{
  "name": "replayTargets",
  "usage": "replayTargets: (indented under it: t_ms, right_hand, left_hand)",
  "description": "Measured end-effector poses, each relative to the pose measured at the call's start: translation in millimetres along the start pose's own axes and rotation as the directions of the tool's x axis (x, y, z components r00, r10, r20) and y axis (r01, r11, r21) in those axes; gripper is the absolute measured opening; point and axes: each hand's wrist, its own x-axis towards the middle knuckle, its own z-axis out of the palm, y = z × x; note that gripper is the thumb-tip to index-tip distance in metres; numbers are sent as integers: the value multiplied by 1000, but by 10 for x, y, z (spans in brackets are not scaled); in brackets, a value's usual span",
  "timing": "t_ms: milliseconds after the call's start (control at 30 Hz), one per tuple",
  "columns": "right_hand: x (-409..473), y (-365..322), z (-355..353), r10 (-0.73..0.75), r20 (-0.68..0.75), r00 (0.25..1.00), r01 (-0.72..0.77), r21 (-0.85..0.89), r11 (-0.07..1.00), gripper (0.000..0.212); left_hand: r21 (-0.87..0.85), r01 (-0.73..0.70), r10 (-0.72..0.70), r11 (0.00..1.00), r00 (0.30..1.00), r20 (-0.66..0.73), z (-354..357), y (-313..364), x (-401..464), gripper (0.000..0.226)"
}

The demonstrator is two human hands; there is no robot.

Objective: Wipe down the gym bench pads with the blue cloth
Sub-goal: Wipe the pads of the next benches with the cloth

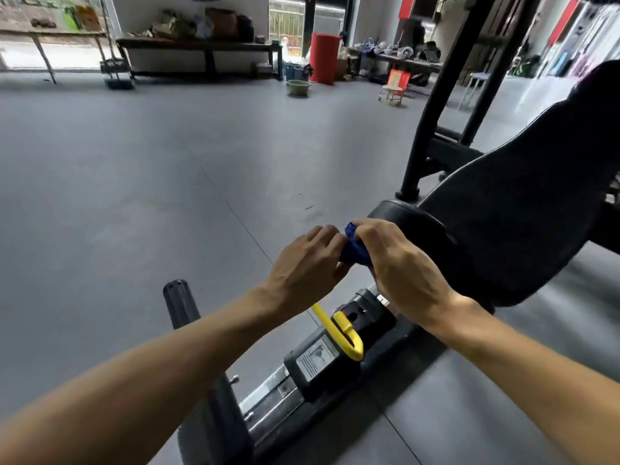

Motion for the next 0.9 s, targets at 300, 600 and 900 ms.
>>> replayTargets:
  t_ms: [300, 600, 900]
  right_hand:
    - [1037, 166, -259, 116, -37, 993, -110, 143, 984, 36]
    - [2462, -420, -1428, 148, 123, 981, -175, 251, 952, 34]
    - [3465, -1164, -2373, 223, 187, 957, -269, 271, 924, 45]
  left_hand:
    - [-243, 211, -210, 947, 977, 29, -657, -448, 684, 9]
    - [-268, 266, -217, 926, 956, 200, -2399, -930, 1386, 9]
    - [-639, 420, -370, 645, 903, 221, -3795, -1138, 1798, 32]
